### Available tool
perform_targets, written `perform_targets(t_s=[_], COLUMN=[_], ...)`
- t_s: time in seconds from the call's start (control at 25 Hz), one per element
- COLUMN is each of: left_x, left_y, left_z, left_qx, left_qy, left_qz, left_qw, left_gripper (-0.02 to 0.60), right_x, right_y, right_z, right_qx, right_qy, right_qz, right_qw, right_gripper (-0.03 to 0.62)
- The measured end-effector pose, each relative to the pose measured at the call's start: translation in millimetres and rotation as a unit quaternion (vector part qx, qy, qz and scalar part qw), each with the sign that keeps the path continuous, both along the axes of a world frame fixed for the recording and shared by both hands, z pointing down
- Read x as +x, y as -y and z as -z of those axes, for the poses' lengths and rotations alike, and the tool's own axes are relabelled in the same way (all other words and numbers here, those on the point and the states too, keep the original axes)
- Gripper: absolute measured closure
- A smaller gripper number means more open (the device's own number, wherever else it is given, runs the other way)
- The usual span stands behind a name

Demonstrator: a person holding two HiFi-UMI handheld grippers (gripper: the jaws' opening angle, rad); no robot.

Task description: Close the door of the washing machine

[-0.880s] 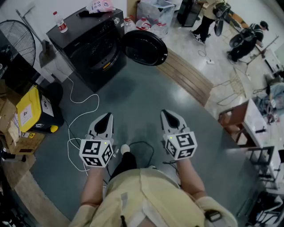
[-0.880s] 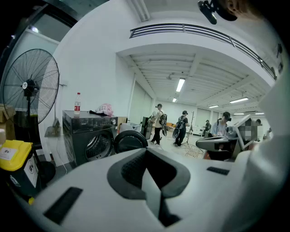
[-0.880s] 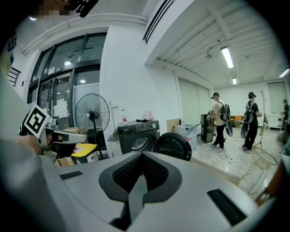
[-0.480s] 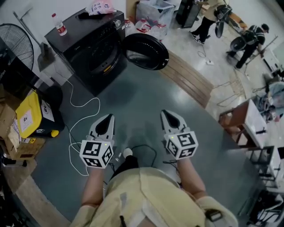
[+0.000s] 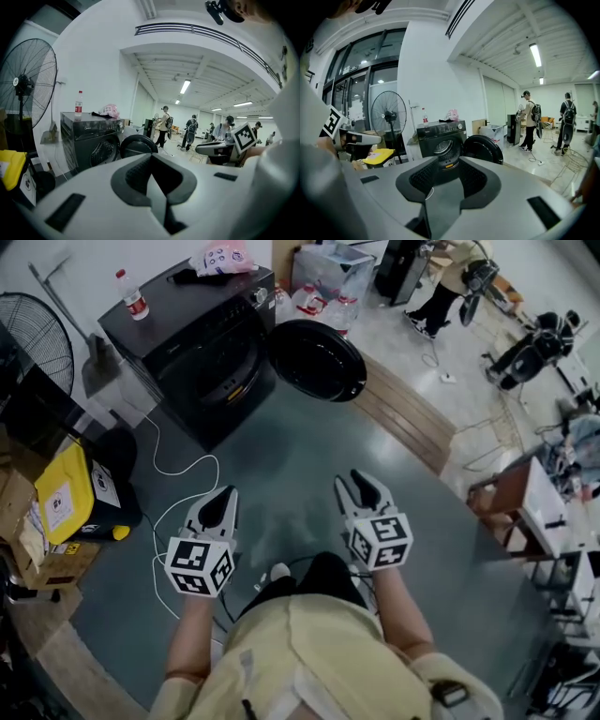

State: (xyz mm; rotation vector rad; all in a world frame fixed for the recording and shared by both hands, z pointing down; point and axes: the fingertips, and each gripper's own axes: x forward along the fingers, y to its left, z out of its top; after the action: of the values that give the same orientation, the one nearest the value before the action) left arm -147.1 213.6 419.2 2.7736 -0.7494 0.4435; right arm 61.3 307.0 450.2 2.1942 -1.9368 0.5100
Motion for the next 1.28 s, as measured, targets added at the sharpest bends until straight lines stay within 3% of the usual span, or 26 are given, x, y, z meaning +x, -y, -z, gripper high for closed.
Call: perform_targets(t_s=[0.36, 0.72, 0.96, 1.28], left_x=[20, 69, 103, 128], left_y=[45, 130, 177, 226], left_z=[-14, -27, -40, -60], left_qx=[-0.012, -0.026, -0.03, -0.039], left_qy=[-0.001, -0.015, -0.003, 0.024], left_qz=[0.019, 0.073, 0.098, 0.127], left_qw=[0.9997, 0.9969, 0.9947, 0.9908], left_gripper=[0.583, 0.583, 0.583, 0.583], right_x=[47, 144, 200, 246], right_y=[72, 185, 246, 310], right_z=[-22, -51, -81, -126], right_qx=[-0.023, -0.047, -0.073, -0.114], right_qy=[-0.01, -0.025, -0.031, -0.027], right_qz=[-0.015, -0.018, -0.016, -0.005], right_qw=[1.0, 0.998, 0.997, 0.993], right_gripper=[0.445, 0.434, 0.434, 0.434])
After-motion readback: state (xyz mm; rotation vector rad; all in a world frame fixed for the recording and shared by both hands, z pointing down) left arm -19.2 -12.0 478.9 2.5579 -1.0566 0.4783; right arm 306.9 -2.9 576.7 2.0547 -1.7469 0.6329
